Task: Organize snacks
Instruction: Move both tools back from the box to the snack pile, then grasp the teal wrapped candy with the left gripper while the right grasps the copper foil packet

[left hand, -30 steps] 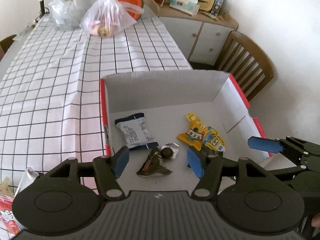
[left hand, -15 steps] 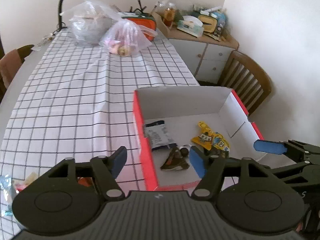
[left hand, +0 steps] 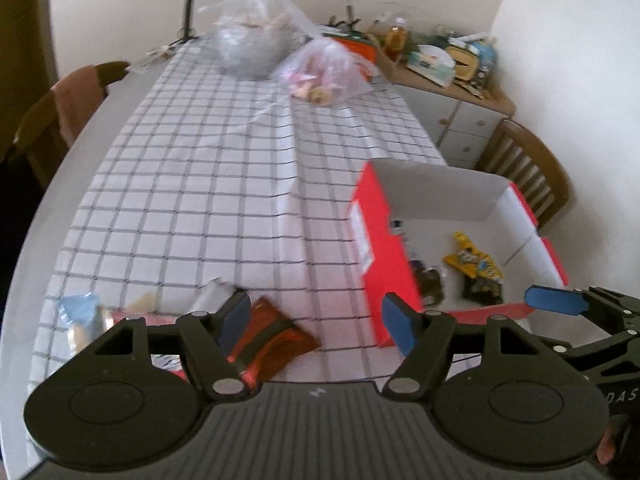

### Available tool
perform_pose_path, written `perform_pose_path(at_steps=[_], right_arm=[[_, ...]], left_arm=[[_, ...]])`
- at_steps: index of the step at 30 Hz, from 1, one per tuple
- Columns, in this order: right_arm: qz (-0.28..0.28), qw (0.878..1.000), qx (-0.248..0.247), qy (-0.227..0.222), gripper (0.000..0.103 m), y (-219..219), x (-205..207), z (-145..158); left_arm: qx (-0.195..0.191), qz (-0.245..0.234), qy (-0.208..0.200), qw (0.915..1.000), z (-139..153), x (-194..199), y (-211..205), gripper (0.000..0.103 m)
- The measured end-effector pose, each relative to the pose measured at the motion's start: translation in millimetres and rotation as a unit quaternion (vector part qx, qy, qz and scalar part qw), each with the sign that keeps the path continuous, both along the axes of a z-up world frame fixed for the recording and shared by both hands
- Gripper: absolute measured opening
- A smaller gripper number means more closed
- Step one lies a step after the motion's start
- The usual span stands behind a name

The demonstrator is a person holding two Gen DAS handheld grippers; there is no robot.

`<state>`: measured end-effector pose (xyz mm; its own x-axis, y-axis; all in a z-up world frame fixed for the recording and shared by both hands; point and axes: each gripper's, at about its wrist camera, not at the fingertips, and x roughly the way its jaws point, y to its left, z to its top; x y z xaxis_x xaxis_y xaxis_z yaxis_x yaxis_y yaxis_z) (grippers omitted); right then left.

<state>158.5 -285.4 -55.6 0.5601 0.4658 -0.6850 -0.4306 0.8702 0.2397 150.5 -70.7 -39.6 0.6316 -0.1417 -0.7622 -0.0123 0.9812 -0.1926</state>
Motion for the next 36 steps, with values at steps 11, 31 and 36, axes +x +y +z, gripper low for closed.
perform_pose_path(at_steps=[11, 31, 36], right_arm=[[0.018, 1.0, -0.012, 0.022, 0.101, 48, -18, -20], [-0.044, 0.995, -0.026, 0.085, 0.101, 106, 1, -61], [-0.043, 0.995, -0.034, 0.088, 0.101, 117, 4, -68]], left_arm=[[0.0, 0.052, 0.019, 0.9985, -13, -29, 78, 0.072], [-0.009, 0.192, 0.098, 0.9765, -73, -45, 202, 0.072], [-0.018, 0.218, 0.12, 0.9682, -92, -38, 221, 0.072]])
